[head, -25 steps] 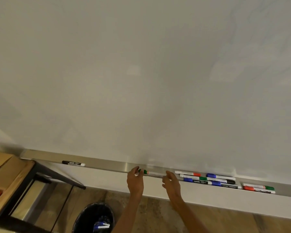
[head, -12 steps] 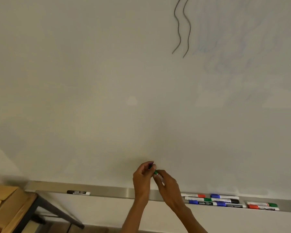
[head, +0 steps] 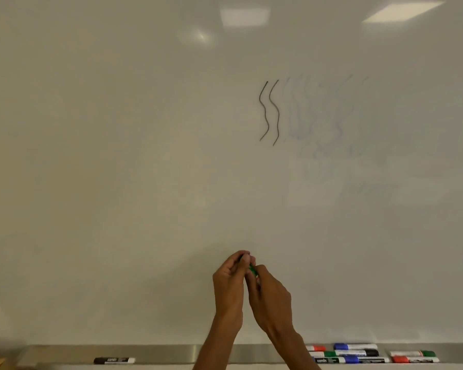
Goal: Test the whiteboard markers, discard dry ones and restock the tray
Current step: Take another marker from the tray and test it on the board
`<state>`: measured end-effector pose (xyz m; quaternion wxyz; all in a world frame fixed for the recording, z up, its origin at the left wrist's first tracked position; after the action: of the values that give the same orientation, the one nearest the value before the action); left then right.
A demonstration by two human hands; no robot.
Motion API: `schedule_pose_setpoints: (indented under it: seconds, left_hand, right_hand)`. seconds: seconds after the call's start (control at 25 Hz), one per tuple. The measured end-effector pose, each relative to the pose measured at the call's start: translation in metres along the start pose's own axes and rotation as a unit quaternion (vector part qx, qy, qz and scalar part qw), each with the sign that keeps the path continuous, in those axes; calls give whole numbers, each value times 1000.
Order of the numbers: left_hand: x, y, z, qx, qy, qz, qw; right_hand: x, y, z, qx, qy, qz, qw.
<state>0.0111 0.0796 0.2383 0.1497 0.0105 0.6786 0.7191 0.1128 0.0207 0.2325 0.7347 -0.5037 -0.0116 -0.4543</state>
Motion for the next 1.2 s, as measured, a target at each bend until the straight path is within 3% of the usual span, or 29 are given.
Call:
schedule_pose_setpoints:
  seconds: [0.12,0.36,0.44,0.52,0.64,0.68,0.84,0.92,1.04,1.2]
  left_hand:
    - [-5,31,-2,-39,-3,-8,999]
    - [0,101,4,-163,29,29,986]
    - [2,127,11,-206,48,54,976]
    - [3,154,19,-258,65,79,961]
    - [5,192,32,-324,84,110,936]
    - [6,204,36,-346,91,122,926]
    - [7,258,53,-444,104,181,871]
    - [8,283,65,-479,117,219,842]
    - [19,304,82,-500,144,238,820]
    - [30,315,95,-532,176,217,799]
  right_hand:
    - [11,-8,1,-33,9,24,999]
    - [38,-6,7,-113,44,227,966]
    - [57,-17,10,-117,50,324,937]
    - [70,-33,14,-133,42,464,875]
    - [76,-54,18,-183,19,682,707]
    - [78,-57,20,-190,20,719,668]
    - [85,-68,32,-192,23,816,544]
    - [86,-76,39,-186,8,845,501]
    - [86,-92,51,-164,-14,846,507]
    - [89,-115,72,-119,-14,788,604]
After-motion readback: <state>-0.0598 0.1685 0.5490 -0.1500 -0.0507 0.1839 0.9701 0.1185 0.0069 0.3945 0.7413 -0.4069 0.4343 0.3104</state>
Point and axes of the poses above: each hand's wrist, its own z-axis towards the middle knuckle, its own x-axis out of the back of the hand, y = z × x, the point moved 9 cm from there along z, towards the middle knuckle, and after that the axes turned 9 degrees about z, right-handed, at the moved point
